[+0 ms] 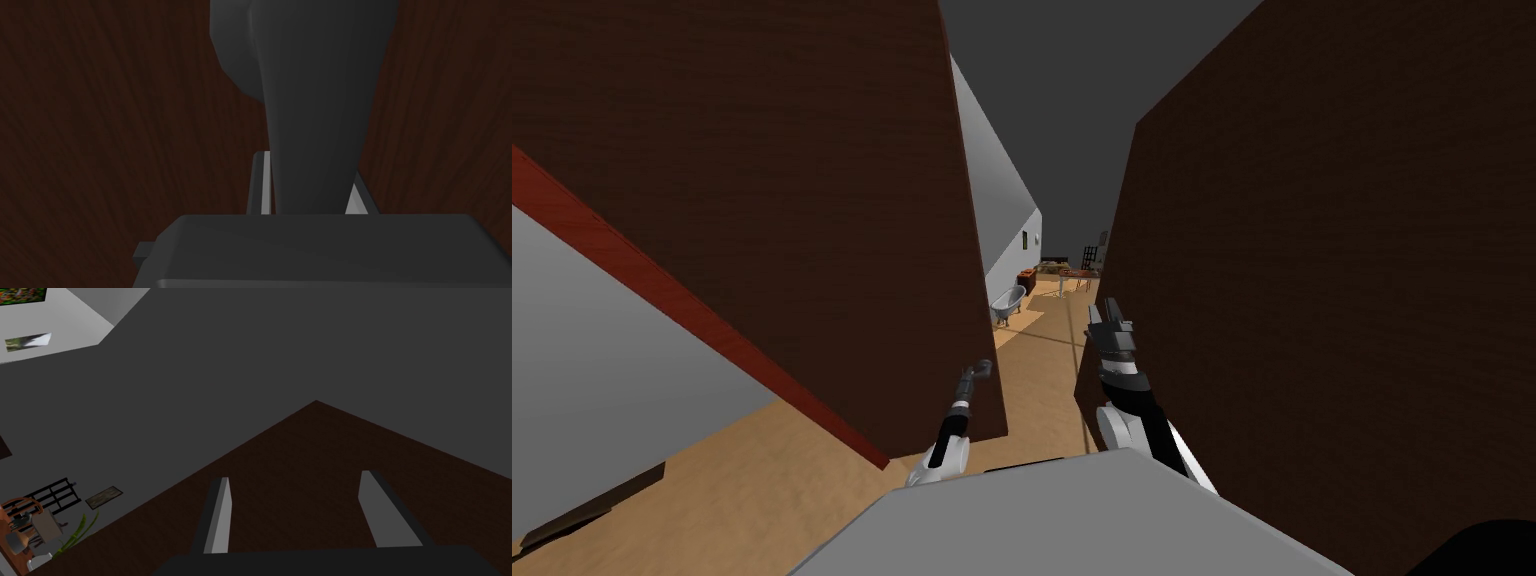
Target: Push the door open
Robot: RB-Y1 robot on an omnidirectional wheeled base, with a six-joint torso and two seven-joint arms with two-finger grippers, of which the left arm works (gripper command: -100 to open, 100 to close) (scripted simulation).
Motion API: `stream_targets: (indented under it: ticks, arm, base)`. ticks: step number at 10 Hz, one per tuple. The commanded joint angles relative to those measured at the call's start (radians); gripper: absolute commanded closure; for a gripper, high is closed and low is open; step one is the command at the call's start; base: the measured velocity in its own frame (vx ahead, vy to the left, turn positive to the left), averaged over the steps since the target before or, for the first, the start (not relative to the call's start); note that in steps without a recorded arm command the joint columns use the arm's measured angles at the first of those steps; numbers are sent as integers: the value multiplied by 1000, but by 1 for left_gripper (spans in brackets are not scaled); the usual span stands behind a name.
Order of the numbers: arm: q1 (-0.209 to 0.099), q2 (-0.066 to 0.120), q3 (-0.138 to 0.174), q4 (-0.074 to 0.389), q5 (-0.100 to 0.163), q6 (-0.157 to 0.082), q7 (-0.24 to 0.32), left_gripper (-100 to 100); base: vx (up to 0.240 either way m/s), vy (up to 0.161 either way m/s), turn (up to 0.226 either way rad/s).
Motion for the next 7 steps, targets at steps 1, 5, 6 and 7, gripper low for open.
stream_targets:
  ticks: [1, 5, 6, 7]
  arm:
    - [-5, -5, 13, -7, 7, 0, -5, 100]
    - [6, -1, 40, -9, 20, 3, -12, 100]
    - [5, 6, 58, -10, 31, 0, -25, 100]
    - [4, 7, 65, -9, 35, -1, -31, 100]
  base:
    - [153, -117, 67]
    - [141, -77, 59]
    - [125, -26, 62]
    - [201, -35, 65]
